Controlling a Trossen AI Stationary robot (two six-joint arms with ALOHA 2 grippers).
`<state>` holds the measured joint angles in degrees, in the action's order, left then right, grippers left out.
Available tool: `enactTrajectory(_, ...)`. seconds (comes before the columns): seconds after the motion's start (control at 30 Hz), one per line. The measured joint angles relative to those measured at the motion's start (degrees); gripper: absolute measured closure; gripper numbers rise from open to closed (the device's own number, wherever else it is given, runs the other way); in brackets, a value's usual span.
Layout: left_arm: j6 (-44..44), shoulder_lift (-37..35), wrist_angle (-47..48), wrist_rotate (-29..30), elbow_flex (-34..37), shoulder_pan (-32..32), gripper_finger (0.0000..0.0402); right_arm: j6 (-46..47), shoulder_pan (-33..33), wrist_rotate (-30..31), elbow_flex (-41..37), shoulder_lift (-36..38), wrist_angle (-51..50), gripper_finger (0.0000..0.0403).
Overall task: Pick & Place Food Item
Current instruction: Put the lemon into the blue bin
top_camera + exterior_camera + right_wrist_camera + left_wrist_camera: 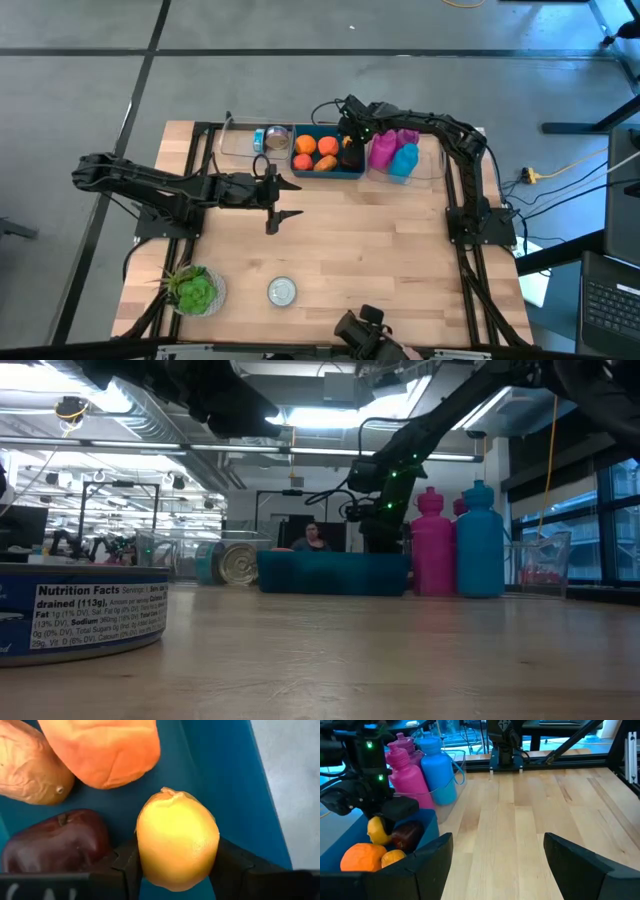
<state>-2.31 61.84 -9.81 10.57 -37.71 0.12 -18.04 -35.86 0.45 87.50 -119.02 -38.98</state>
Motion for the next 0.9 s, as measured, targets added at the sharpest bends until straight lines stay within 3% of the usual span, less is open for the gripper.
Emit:
enactTrajectory(0.33, 0.00, 0.00, 0.81, 0.04, 0.00, 0.00, 0.0103, -1.91, 0.02, -0.02, 0.00, -0.13, 1.07, 0.0221)
enactTrajectory(0.9, -0.13, 0.00, 1.05, 0.03, 0.01, 0.00, 0.0105, -2.12, 0.04, 0.56, -0.20, -0.46, 1.46, 0.0106)
